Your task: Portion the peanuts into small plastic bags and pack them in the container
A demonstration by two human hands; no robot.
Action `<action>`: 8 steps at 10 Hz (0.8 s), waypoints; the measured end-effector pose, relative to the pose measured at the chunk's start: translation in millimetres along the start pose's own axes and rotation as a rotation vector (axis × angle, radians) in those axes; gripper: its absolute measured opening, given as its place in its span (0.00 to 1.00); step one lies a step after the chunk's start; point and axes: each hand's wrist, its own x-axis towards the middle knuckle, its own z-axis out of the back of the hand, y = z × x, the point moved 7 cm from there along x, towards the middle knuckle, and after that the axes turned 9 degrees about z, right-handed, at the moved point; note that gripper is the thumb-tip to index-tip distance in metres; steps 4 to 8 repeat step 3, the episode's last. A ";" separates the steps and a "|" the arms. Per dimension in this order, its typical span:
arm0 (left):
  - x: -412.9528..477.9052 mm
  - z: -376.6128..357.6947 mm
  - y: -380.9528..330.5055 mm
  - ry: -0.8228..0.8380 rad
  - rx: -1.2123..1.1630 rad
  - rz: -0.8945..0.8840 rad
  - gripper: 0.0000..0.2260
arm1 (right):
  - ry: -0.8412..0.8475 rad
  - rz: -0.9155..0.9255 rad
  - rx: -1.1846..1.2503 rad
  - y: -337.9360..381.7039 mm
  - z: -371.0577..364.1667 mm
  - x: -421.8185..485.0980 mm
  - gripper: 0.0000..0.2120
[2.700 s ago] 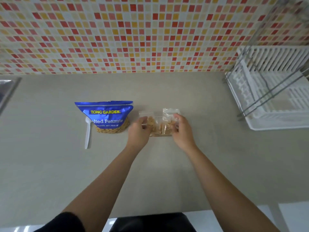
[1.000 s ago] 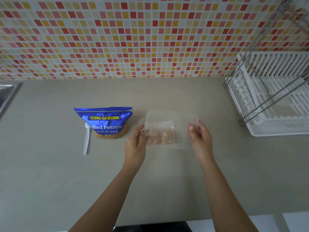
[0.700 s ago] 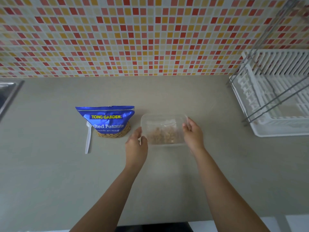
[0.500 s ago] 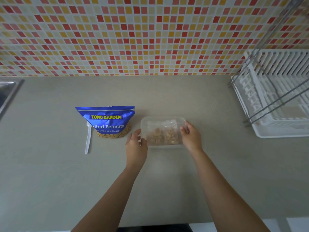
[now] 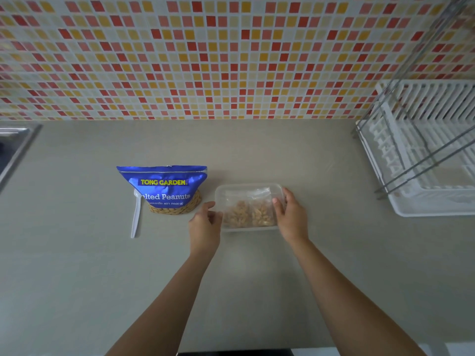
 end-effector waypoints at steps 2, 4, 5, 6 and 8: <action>-4.2 0.9 -1.2 0.017 0.022 0.008 0.15 | 0.095 -0.090 0.003 2.3 0.8 -2.9 0.22; -6.1 5.2 -0.9 0.015 0.072 -0.017 0.17 | 0.069 -0.104 -0.012 2.5 10.8 -5.9 0.23; -6.1 5.2 -0.9 0.015 0.072 -0.017 0.17 | 0.069 -0.104 -0.012 2.5 10.8 -5.9 0.23; -6.1 5.2 -0.9 0.015 0.072 -0.017 0.17 | 0.069 -0.104 -0.012 2.5 10.8 -5.9 0.23; -6.1 5.2 -0.9 0.015 0.072 -0.017 0.17 | 0.069 -0.104 -0.012 2.5 10.8 -5.9 0.23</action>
